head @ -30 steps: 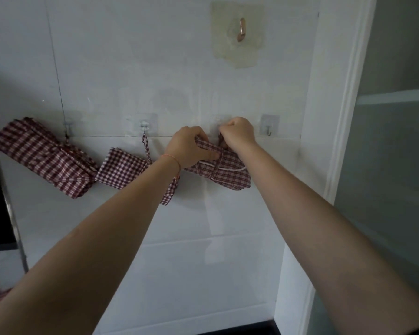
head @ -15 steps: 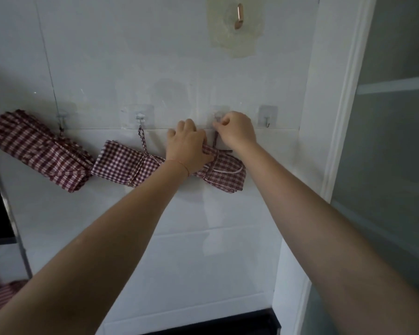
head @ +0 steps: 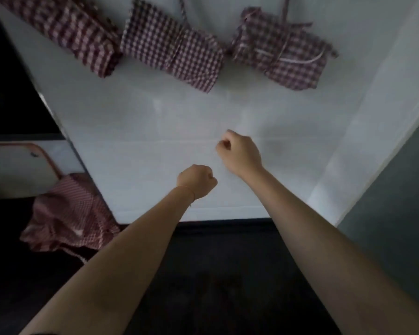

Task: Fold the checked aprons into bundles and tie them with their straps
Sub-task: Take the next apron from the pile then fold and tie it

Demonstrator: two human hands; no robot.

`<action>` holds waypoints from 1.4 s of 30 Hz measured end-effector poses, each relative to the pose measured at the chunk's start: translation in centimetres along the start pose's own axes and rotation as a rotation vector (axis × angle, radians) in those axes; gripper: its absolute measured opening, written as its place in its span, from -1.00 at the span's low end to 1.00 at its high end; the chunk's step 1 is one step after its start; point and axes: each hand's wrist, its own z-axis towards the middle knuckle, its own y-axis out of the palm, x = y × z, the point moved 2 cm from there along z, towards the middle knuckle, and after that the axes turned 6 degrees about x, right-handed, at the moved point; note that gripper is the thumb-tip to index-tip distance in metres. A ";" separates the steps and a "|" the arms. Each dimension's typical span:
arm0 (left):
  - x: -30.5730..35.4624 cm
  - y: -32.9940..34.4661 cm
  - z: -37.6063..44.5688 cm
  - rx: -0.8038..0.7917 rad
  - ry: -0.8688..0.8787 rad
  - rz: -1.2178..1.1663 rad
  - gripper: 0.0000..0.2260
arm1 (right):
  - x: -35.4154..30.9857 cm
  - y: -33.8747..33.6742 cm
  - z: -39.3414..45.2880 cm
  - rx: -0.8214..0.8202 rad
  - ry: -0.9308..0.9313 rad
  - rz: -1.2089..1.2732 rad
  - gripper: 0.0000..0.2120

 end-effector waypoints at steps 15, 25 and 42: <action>-45.2 1.7 -13.4 0.031 -0.541 -0.077 -0.54 | -16.1 38.3 -15.3 -0.827 0.092 0.043 -0.76; -55.2 2.9 -14.0 -0.131 -0.488 -0.119 -0.44 | -18.8 49.5 -18.2 -0.836 0.511 0.209 -0.74; -50.8 5.9 -11.1 -0.093 -0.392 0.031 -0.42 | -8.8 36.5 -17.9 -0.872 0.493 -0.889 -0.82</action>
